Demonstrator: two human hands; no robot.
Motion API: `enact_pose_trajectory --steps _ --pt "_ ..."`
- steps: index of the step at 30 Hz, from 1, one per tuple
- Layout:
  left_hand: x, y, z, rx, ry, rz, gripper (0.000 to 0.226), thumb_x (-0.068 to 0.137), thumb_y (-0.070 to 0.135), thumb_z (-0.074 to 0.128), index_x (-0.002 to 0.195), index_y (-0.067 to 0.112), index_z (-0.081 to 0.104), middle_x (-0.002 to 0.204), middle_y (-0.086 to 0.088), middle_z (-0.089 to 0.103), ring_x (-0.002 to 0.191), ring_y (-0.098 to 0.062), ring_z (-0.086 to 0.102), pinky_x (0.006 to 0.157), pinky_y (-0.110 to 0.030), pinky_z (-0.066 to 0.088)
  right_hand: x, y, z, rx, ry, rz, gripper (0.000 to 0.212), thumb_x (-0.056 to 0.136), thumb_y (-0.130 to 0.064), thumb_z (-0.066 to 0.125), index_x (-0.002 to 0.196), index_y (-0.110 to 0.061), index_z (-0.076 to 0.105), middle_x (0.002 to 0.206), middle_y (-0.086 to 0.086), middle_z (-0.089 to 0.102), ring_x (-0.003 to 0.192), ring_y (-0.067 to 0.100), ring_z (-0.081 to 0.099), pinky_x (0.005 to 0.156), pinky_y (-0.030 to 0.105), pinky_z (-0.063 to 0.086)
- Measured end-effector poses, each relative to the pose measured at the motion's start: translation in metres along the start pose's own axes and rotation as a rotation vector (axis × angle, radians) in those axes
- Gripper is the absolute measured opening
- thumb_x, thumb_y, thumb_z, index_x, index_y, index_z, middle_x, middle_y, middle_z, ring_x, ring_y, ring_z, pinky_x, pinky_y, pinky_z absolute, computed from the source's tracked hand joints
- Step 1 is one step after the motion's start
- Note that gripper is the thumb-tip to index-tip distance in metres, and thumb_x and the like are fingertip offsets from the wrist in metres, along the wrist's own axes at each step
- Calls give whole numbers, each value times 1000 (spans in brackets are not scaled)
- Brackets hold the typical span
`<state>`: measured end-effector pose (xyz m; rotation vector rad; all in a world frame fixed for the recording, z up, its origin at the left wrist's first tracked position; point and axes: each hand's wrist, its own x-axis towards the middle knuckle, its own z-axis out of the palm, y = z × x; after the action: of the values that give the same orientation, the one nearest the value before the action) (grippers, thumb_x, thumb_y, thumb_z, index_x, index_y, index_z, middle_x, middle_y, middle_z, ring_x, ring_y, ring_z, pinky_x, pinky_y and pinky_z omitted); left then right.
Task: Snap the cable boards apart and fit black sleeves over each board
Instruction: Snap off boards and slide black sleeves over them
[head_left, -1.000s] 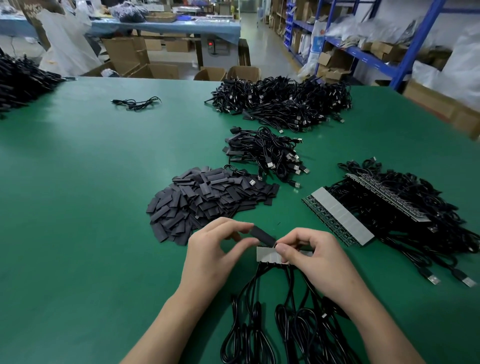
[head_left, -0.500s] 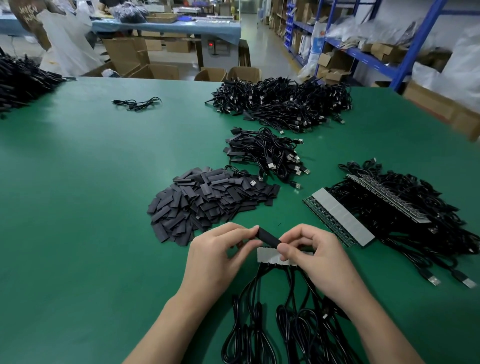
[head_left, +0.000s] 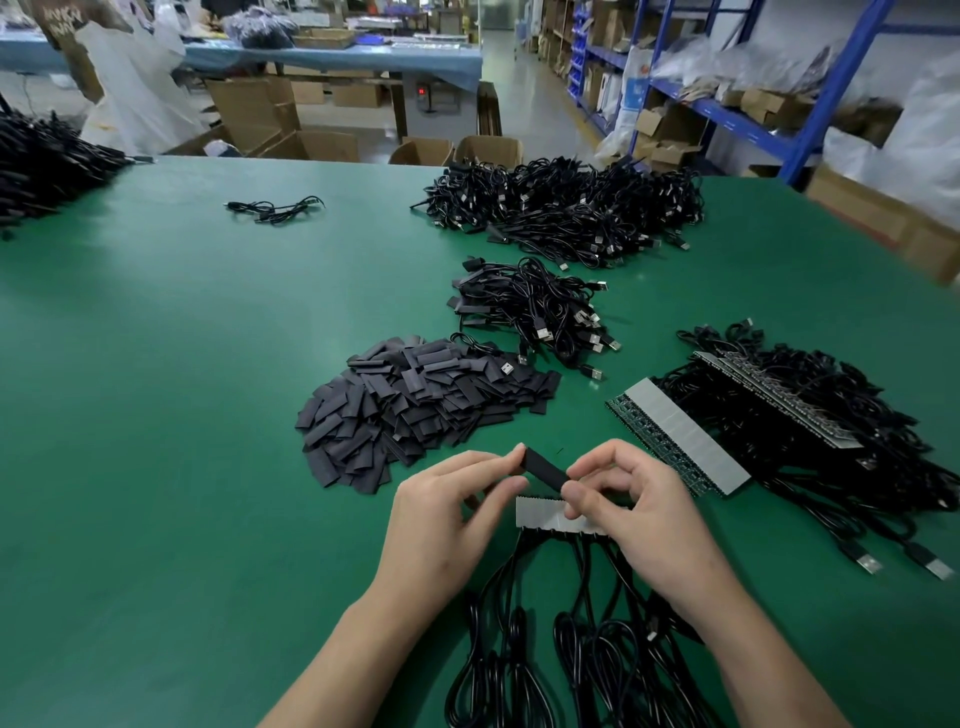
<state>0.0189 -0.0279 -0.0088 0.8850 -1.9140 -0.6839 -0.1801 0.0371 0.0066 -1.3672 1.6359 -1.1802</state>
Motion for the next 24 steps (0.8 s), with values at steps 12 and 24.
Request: enact_pose_trajectory --steps 12,24 --pt "6 4 -2 -642 -23 -483 7 93 12 73 89 8 77 82 -14 78 78 -21 76 71 -22 56 -4 -9 -6 -454 1 -170 27 76 -65 70 92 -43 68 104 -29 61 106 0 59 92 28 44" --pt "11 -1 -9 -433 57 -414 7 92 23 76 99 25 78 92 4 78 86 -15 74 78 -24 56 -2 -18 -27 -414 -28 -136 13 94 -45 63 87 -37 70 80 -13 72 73 4 67 70 28 56"
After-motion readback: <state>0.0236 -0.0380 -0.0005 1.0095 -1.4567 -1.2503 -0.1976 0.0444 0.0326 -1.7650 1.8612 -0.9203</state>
